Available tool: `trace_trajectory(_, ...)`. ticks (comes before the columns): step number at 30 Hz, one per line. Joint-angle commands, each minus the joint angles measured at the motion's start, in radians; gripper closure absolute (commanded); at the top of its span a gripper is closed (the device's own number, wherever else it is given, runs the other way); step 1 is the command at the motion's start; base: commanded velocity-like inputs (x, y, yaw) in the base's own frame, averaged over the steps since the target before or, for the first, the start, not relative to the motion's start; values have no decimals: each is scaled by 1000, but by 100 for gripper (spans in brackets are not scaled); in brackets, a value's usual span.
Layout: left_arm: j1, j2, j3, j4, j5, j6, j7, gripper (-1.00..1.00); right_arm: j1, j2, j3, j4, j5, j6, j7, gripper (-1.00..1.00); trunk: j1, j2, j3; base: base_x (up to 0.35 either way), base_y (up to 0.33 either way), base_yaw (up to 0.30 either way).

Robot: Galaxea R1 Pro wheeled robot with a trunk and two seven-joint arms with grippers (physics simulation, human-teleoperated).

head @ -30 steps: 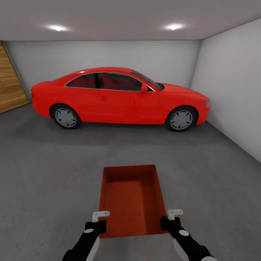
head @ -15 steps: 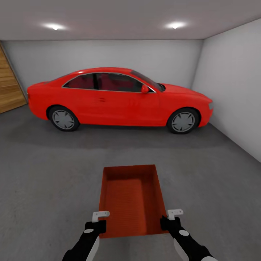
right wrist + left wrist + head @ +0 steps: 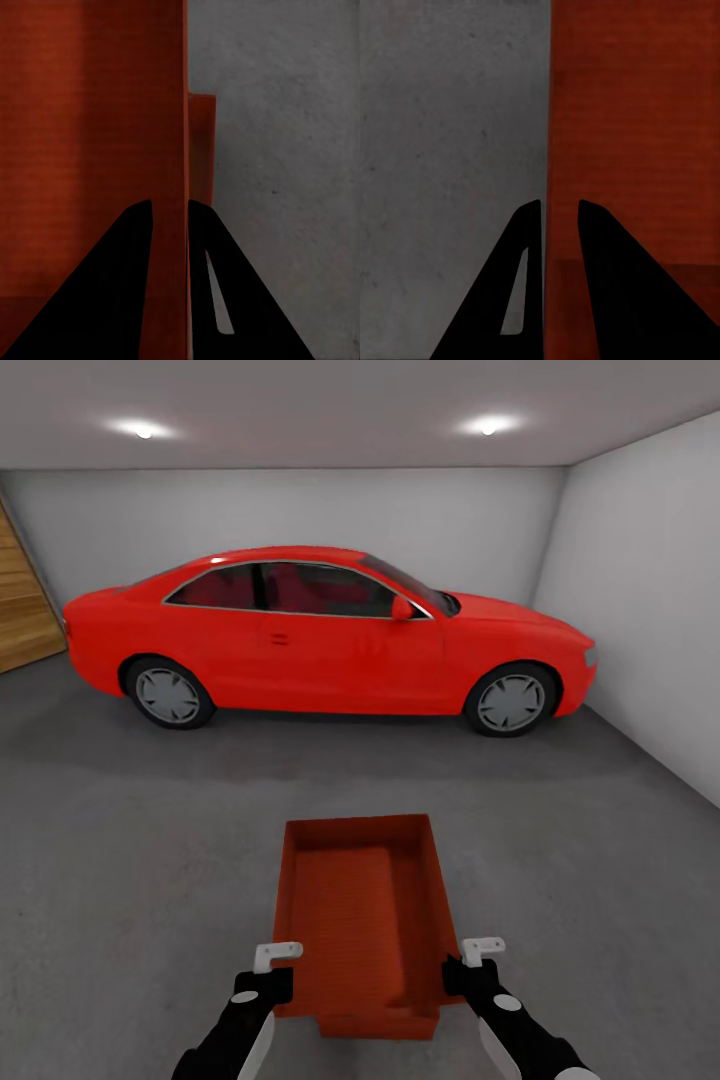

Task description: Move the two storage containers from the living room to the garage. In the garage, place one container on the floor and stack the other container on top of it (either order is fine).

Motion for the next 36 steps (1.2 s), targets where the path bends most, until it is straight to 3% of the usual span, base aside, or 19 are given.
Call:
trace_trajectory(1, -1, -1, 11, -8, -14, 7, 2, 100, -1, -4, 20, 2, -15, -3, 4, 100, 1, -2, -2, 329, 0, 0)
trace_trajectory(8, -1, -1, 11, -8, -14, 7, 2, 100, -1, -4, 20, 2, -16, -3, 4, 100, 1, -2, -2, 294, 0, -103)
trace_trajectory(18, -1, -1, 12, -8, -14, 6, 2, 100, -1, -4, 20, 2, -17, -3, 3, 100, 1, -2, -2, 28, -6, -150)
trace_trajectory(30, -1, -1, 11, -8, -14, 7, 2, 100, -1, -4, 21, 2, -16, -2, 3, 100, 1, -2, -2, 217, -229, 0)
trace_trajectory(36, -1, -1, 12, -8, -14, 0, 2, 100, -1, -4, 21, 2, -16, -2, 3, 100, 1, -2, -2, 82, -50, 0)
